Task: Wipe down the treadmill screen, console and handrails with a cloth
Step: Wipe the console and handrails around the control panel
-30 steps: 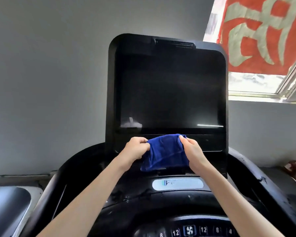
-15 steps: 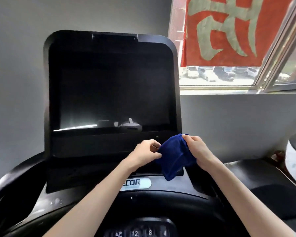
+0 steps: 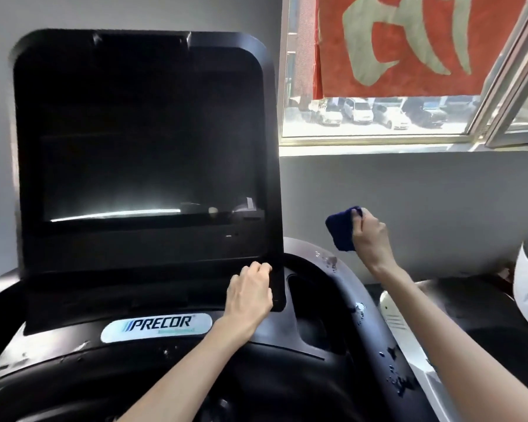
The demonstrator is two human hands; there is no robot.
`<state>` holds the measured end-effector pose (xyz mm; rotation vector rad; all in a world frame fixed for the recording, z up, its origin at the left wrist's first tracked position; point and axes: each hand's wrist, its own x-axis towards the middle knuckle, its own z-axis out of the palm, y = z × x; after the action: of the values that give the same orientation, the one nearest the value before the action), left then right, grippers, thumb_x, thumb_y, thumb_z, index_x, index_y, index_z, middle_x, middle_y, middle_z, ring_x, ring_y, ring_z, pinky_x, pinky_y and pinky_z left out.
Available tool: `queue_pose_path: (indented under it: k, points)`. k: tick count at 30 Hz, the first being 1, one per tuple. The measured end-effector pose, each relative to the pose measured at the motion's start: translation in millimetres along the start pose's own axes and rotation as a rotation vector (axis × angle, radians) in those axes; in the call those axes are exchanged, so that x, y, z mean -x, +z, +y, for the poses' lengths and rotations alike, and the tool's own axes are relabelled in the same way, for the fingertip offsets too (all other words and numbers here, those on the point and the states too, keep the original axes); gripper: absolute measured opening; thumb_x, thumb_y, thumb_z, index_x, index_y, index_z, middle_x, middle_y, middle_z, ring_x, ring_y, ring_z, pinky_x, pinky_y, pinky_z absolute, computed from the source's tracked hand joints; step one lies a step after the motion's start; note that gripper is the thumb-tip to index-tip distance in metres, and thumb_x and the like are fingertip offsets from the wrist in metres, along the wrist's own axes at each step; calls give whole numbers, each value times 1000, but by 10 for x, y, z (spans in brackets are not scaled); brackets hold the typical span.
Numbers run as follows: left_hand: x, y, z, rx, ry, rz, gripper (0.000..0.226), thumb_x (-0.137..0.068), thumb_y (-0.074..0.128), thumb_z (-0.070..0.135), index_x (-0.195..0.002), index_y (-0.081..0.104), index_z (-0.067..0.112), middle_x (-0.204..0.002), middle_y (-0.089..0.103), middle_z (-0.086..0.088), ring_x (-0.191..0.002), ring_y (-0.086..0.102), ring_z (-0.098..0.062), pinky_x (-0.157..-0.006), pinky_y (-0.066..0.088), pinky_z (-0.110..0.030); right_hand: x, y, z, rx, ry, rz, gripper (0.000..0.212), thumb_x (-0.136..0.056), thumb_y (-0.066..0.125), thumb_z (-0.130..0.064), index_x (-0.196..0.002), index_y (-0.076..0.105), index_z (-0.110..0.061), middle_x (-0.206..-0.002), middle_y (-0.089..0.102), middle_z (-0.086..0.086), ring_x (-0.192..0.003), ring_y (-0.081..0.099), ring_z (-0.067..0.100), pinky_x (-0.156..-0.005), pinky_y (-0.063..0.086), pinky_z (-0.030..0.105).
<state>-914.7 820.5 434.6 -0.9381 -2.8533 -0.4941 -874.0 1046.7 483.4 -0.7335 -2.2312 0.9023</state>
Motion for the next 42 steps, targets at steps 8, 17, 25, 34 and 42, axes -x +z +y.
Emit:
queue_pose_path:
  k: [8,17,25,34,42]
  points:
    - [-6,267,28,-205,45,124,47,-43,89,17,-86,70,17,-86,65,4,-75,64,-14,-67,53,-28,512,698,742,315,-156,-630,42,-103,28,-25,-139,43,-10,-151,31,5,-142,22,18,-114,11,26]
    - [-66,248,38,-314,-35,207,88,-52,88,29,-128,52,2,-130,52,-14,-121,54,-26,-105,43,-41,276,1099,935,634,-99,-548,75,-98,43,-31,-147,-4,0,-156,-7,18,-144,-4,32,-116,1,40]
    - [-316,195,-44,-318,73,318,46,-56,76,-3,-102,72,3,-103,71,-11,-91,69,-23,-88,54,-35,-126,1339,748,567,-247,-672,57,-100,25,-7,-149,-2,-8,-157,-6,12,-145,-5,28,-117,-2,38]
    - [-344,123,28,-382,66,310,30,-62,65,5,-92,72,7,-90,68,-4,-76,65,-18,-75,52,-35,-283,1665,542,520,-251,-653,56,-103,15,-34,-149,3,-6,-158,0,9,-145,-3,20,-118,-3,36]
    - [-326,106,76,-378,48,234,39,-58,67,2,-97,72,0,-97,70,-13,-82,67,-24,-70,54,-34,-80,1320,1016,617,166,-300,56,-100,29,-38,-139,30,2,-137,42,22,-127,37,36,-112,18,45]
